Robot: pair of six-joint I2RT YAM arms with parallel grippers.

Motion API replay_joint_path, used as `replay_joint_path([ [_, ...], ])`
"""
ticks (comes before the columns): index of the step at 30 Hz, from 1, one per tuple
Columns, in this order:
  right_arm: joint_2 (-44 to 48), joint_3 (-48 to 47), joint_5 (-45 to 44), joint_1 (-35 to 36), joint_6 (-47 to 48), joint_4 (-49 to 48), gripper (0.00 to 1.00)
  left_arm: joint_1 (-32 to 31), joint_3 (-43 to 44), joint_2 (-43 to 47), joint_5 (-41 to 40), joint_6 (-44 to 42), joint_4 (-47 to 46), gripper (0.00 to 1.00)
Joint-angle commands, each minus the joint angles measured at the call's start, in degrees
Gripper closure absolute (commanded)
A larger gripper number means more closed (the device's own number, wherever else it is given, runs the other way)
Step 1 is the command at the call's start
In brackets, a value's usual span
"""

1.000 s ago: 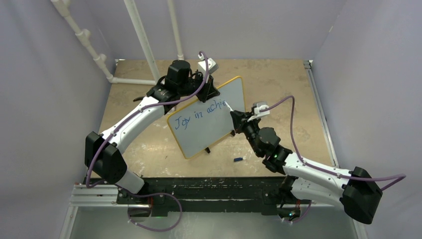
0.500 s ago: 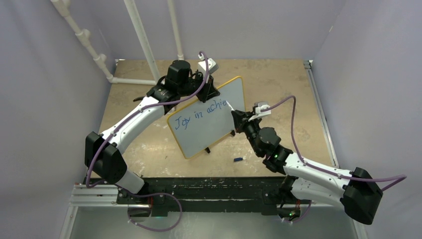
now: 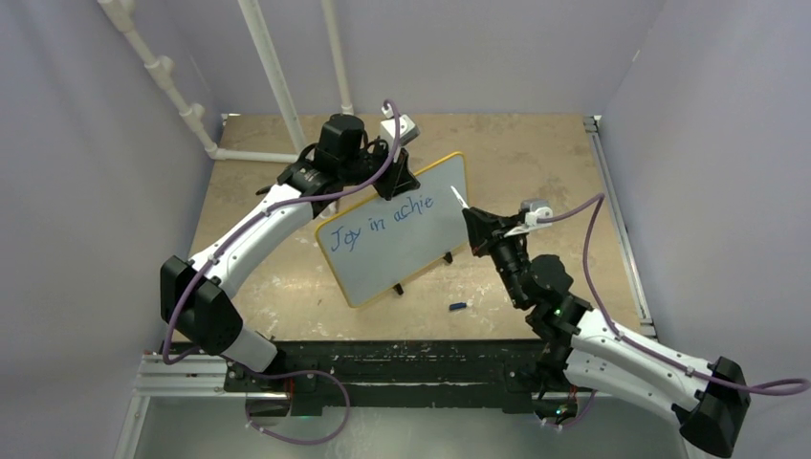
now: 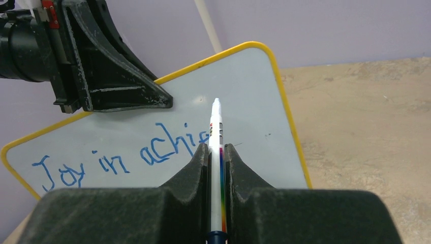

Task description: Write a sentence on the whiteboard

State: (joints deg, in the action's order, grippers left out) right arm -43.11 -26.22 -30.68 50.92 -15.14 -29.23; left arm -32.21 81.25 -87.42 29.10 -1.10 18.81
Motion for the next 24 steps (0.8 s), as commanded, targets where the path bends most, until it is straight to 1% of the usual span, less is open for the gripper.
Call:
replay_joint_path([
  [1, 3.53, 0.56, -2.17, -0.29, 1.16, 3.41, 1.00, 0.53, 2.21, 0.74, 1.85, -5.75, 7.69, 1.00],
  [6, 6.30, 1.61, -1.56, -0.29, 1.34, 4.38, 1.00, 0.50, 2.33, -0.29, 2.89, -4.81, 6.89, 1.00],
  [13, 9.39, 3.18, 3.51, -0.29, 1.66, 5.03, 1.00, 0.57, 2.75, -0.04, 1.00, -4.15, 6.15, 0.99],
  [17, 10.30, 3.87, 2.72, -0.27, 0.47, 6.38, 1.00, 0.55, 3.65, 0.01, -0.02, -3.26, 5.46, 0.89],
  [21, 10.15, 3.45, 0.85, -0.29, -0.70, 8.43, 1.00, 0.53, 4.25, 0.04, -1.46, -2.07, 3.97, 0.73],
  [24, 10.24, 3.77, 2.36, -0.29, -0.42, 8.39, 1.00, 0.55, 4.64, -0.10, -2.02, -0.88, 2.48, 0.61],
])
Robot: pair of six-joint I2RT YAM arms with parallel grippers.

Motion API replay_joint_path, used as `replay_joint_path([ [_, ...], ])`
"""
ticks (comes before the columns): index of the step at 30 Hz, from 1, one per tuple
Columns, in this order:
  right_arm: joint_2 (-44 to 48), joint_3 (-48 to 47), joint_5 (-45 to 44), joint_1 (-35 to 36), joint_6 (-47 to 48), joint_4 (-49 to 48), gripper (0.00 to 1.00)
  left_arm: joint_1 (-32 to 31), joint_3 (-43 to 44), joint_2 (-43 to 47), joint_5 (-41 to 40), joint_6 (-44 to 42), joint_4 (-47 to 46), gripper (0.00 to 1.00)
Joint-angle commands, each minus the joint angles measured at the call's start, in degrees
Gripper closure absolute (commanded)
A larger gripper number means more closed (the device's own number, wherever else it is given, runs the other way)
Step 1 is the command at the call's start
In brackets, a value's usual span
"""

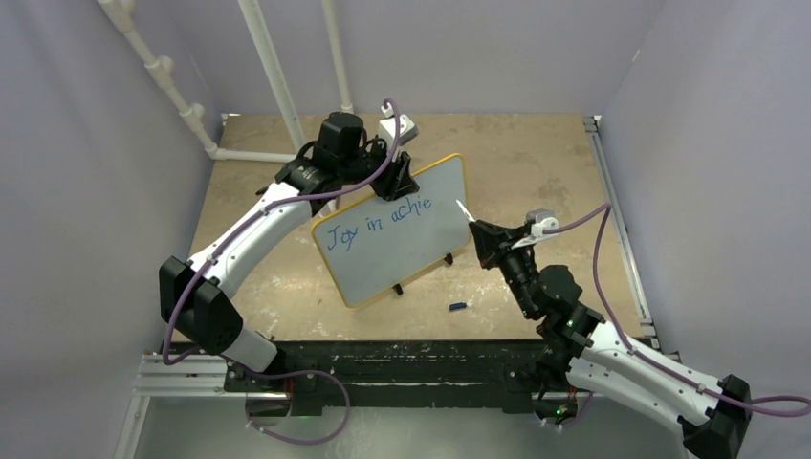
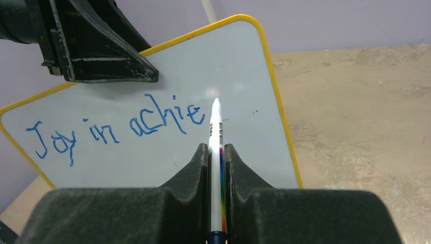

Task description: Write a sentence on the whiteboard

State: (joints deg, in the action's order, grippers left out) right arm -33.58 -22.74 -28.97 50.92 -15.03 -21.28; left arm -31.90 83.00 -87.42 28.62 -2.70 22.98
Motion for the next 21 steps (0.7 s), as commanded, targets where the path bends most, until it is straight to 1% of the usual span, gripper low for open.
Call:
replay_joint_path([
  [1, 0.71, 0.45, 1.05, -0.29, -0.43, 0.18, 1.00, 0.18, 3.07, -0.09, -1.73, 1.06, -2.18, 0.59],
  [7, 1.10, 1.31, 1.17, -0.29, -1.47, -0.76, 1.00, 0.18, 4.78, -0.58, -2.32, 2.26, -4.94, 0.39],
  [9, 1.17, 1.63, 1.52, -0.25, -1.37, -1.40, 1.00, 0.22, 5.51, -1.32, -1.82, 4.26, -5.45, 0.33],
  [15, -0.08, 2.00, 3.30, -0.29, 0.83, -4.21, 1.00, 0.08, 6.56, -3.71, -1.64, 4.67, -5.69, 0.24],
  [17, -0.83, 2.09, 5.21, -0.29, 1.52, -5.05, 1.00, 0.09, 6.71, -4.30, -1.86, 4.74, -5.82, 0.22],
  [21, -3.33, 2.26, 5.68, -0.29, 3.17, -8.14, 1.00, -0.17, 6.74, -5.31, -1.75, 4.72, -6.10, 0.20],
])
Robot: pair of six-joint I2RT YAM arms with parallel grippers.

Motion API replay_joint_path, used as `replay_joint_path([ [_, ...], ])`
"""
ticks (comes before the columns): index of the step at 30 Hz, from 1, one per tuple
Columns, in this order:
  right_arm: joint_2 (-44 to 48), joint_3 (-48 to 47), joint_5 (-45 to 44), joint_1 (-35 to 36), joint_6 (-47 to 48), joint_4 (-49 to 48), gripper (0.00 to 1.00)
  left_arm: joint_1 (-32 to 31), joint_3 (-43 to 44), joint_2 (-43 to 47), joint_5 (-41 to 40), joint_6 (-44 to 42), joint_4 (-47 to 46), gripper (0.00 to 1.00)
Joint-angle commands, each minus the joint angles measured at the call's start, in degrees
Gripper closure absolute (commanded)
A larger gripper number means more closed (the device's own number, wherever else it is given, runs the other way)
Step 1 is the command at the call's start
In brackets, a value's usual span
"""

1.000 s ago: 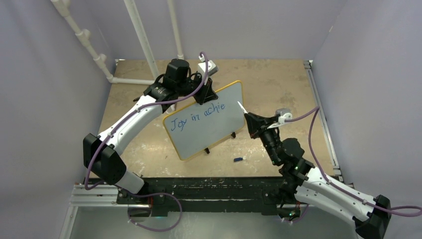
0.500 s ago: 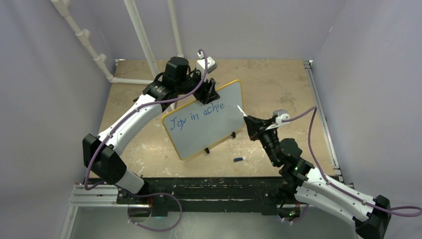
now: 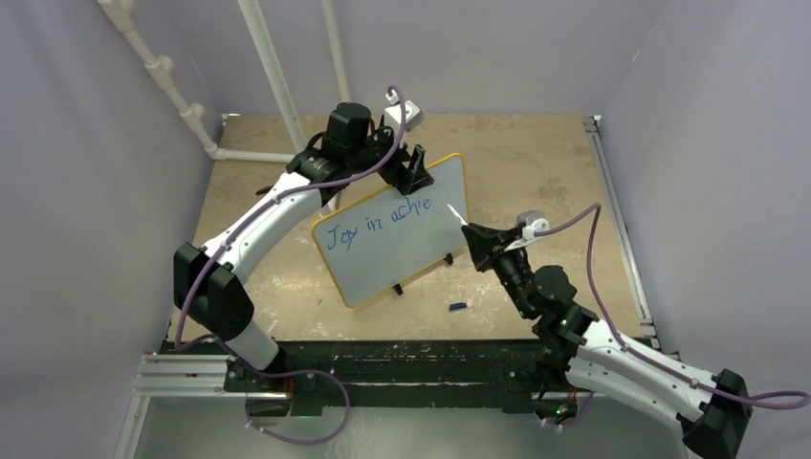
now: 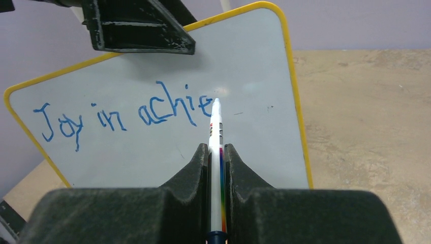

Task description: Write a sentence on the whiteboard

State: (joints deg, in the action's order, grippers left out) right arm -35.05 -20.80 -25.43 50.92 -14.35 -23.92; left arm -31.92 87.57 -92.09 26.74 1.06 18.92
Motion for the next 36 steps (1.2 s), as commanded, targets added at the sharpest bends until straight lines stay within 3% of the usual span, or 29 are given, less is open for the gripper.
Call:
replay_joint_path([
  [1, -2.60, 0.44, 2.06, -0.29, 2.75, -6.31, 1.00, -0.22, 2.18, -0.82, 0.17, 0.88, -2.00, 0.20],
  [6, -5.90, 0.52, 2.95, -0.42, 3.90, -9.31, 1.00, -0.29, 1.52, -1.38, 0.68, 0.96, -2.70, 0.21],
  [19, -9.03, 2.21, 13.80, -7.43, 1.93, -13.09, 1.00, -0.13, -1.58, -0.42, 0.07, 0.84, -4.22, 0.42],
  [30, -8.08, 4.61, 30.99, -21.21, -3.66, -16.46, 1.00, 0.39, -2.82, 0.50, 0.15, 1.15, -4.98, 0.42],
  [36, -5.21, 6.18, 31.24, -21.47, -3.15, -16.47, 1.00, 0.63, -4.05, 1.12, -0.07, 1.28, -5.53, 0.42],
])
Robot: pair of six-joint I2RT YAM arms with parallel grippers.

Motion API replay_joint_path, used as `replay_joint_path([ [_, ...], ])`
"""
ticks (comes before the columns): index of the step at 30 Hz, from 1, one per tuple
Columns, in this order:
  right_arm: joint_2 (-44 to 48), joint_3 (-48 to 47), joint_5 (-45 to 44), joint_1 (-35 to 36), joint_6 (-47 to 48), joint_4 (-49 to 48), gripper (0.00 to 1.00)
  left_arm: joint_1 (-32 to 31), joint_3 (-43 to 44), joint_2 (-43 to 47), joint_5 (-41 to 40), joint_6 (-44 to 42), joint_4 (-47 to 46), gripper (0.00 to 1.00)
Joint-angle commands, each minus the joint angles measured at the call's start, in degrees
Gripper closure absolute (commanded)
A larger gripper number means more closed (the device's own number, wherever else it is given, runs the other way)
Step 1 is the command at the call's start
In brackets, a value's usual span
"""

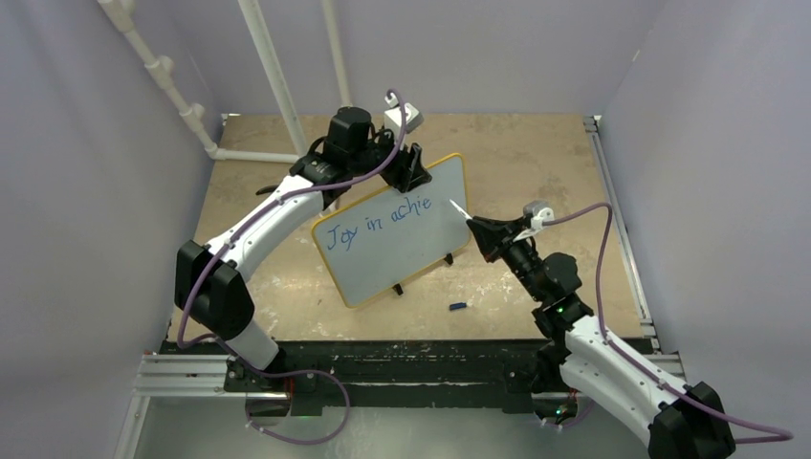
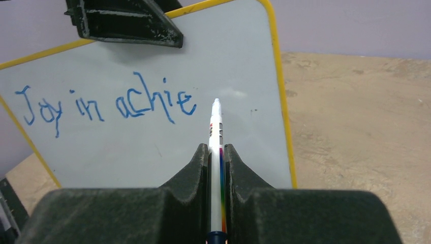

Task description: Write a sentence on the whiteboard

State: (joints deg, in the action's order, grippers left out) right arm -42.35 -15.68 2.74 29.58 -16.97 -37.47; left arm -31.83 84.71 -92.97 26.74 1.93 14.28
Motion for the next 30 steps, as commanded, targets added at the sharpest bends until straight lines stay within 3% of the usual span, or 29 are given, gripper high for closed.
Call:
replay_joint_path([
  [1, 2.33, 1.24, 2.99, -0.14, 0.15, -2.92, 1.00, 0.55, -1.33, 2.07, -0.03, 0.47, -0.92, 0.42],
  [10, 3.10, 1.49, -0.62, -0.15, 2.12, -3.48, 1.00, 0.55, -1.94, 1.96, 0.39, 0.30, -1.10, 0.57],
  [27, -1.49, -2.57, 4.25, -0.10, 3.94, -3.88, 1.00, 0.63, -2.34, 1.31, 2.71, -0.77, -1.36, 0.99],
  [30, -3.41, -4.09, 3.69, -0.08, 4.24, -3.52, 1.00, 0.64, -2.35, 1.21, 3.49, -0.88, -1.45, 1.00],
])
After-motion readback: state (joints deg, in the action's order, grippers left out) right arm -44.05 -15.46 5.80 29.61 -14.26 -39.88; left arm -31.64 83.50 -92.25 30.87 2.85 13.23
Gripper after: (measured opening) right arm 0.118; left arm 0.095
